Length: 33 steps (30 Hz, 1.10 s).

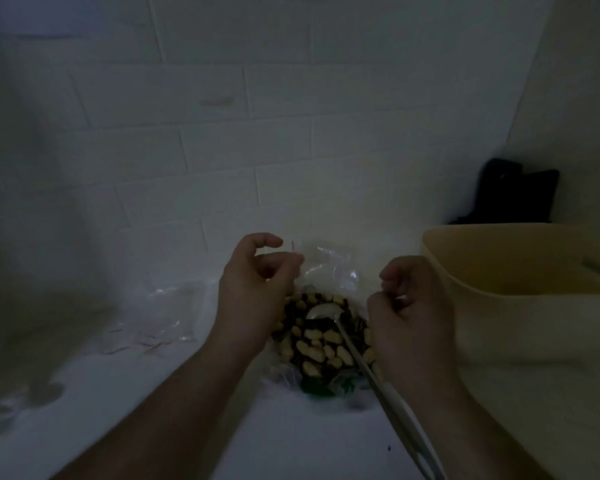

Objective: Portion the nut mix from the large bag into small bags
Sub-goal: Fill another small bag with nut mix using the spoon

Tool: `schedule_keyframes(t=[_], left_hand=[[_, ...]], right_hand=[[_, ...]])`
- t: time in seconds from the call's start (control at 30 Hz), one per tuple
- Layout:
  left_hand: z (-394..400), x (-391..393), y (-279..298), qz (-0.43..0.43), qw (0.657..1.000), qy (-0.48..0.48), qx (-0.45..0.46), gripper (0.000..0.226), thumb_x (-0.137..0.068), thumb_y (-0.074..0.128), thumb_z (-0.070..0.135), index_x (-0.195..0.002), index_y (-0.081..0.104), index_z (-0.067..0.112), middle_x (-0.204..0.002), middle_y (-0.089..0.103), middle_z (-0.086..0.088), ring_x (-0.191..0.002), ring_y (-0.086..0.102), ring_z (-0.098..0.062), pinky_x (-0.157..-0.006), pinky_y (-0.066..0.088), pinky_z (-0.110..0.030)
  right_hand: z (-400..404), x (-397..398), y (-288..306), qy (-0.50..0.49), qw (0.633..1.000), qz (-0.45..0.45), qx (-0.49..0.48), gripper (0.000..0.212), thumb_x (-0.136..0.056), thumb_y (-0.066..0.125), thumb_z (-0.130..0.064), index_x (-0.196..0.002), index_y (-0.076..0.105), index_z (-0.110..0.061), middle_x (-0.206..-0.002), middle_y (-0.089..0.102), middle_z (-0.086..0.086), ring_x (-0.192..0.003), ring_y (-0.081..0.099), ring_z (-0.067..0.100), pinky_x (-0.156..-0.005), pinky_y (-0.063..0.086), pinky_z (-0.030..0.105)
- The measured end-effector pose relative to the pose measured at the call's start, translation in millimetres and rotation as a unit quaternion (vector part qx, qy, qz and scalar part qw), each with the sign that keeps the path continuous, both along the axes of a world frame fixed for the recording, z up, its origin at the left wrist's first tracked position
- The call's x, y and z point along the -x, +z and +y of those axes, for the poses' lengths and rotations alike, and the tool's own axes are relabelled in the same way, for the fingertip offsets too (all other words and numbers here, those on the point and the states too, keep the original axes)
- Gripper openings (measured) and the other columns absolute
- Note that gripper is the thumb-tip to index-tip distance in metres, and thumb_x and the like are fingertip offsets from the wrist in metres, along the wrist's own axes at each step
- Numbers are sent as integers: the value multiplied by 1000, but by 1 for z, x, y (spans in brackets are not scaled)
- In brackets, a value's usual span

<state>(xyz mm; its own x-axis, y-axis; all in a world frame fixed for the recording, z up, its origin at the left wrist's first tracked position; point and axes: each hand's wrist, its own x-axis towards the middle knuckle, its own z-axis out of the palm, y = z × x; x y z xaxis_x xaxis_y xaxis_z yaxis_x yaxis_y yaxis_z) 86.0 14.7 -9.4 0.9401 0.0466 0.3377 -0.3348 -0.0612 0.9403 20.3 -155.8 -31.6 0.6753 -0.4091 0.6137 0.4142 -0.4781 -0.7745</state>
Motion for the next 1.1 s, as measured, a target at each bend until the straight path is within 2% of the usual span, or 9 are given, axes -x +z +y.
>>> schedule_keyframes(t=[0.1, 0.2, 0.33, 0.53, 0.6, 0.77, 0.87, 0.97, 1.1], left_hand=[[6, 1, -2, 16, 999, 23, -17, 27, -91, 78, 18, -108, 60, 29, -86, 79, 1, -69, 72, -18, -74, 64, -47], [6, 6, -4, 25, 1000, -13, -1, 29, -90, 79, 11, -109, 61, 23, -83, 79, -4, -68, 73, -21, -71, 62, -44], [-1, 21, -3, 60, 987, -132, 70, 32, -89, 76, -2, -113, 59, 10, -79, 77, -13, -65, 71, -20, -60, 56, -29], [2, 27, -4, 171, 912, -322, 187, 22, -79, 71, 5, -95, 58, 11, -65, 67, -8, -61, 66, -20, -57, 54, -27], [3, 26, -7, 182, 908, -329, 185, 16, -81, 69, 5, -89, 58, 12, -70, 66, -11, -64, 65, -22, -60, 53, -29], [5, 26, -4, 173, 922, -305, 161, 19, -78, 72, 2, -95, 65, 5, -80, 70, -19, -68, 70, -24, -62, 59, -28], [4, 27, -9, 116, 955, -259, 93, 13, -85, 73, -4, -95, 70, 3, -82, 73, -18, -74, 72, -24, -73, 62, -32], [4, 26, -12, 67, 971, -225, 55, 21, -87, 75, -7, -87, 76, 14, -80, 74, -14, -77, 72, -23, -73, 61, -33], [3, 25, -13, 69, 970, -220, 74, 15, -83, 82, 6, -89, 76, 18, -85, 75, -17, -81, 73, -26, -76, 60, -36]], right_hand=[[3, 9, 5, 5, 993, -17, 117, 31, -85, 59, -9, -98, 58, -36, -92, 57, -14, -81, 58, 5, -67, 42, 8], [11, 7, 1, 43, 981, 31, 188, 21, -91, 66, -14, -106, 67, -30, -97, 60, -20, -90, 60, -5, -73, 43, 3], [17, 6, -7, 86, 986, 100, 104, 18, -88, 77, -39, -101, 65, -44, -95, 72, -23, -91, 67, -7, -74, 53, 11], [19, 12, -3, 154, 978, 106, 92, 16, -86, 80, -35, -96, 74, -45, -93, 75, -25, -88, 71, -4, -75, 57, 17], [17, 10, -5, 143, 978, 99, 112, 11, -90, 76, -38, -101, 78, -37, -92, 75, -17, -86, 71, 2, -75, 58, 25], [9, 8, -5, 106, 959, 85, 247, 18, -96, 59, -42, -100, 75, -34, -89, 69, -17, -85, 63, 0, -70, 45, 12], [7, 8, -7, 62, 947, 91, 303, 25, -97, 50, -39, -98, 72, -27, -87, 68, -10, -81, 61, 5, -72, 52, 27], [8, 8, -8, 54, 950, 96, 292, 30, -100, 45, -36, -97, 72, -23, -88, 70, -5, -80, 63, 8, -72, 54, 37], [11, 9, -7, 85, 974, 125, 170, 27, -106, 49, -29, -101, 76, -26, -88, 74, -9, -82, 68, 3, -74, 57, 32]])
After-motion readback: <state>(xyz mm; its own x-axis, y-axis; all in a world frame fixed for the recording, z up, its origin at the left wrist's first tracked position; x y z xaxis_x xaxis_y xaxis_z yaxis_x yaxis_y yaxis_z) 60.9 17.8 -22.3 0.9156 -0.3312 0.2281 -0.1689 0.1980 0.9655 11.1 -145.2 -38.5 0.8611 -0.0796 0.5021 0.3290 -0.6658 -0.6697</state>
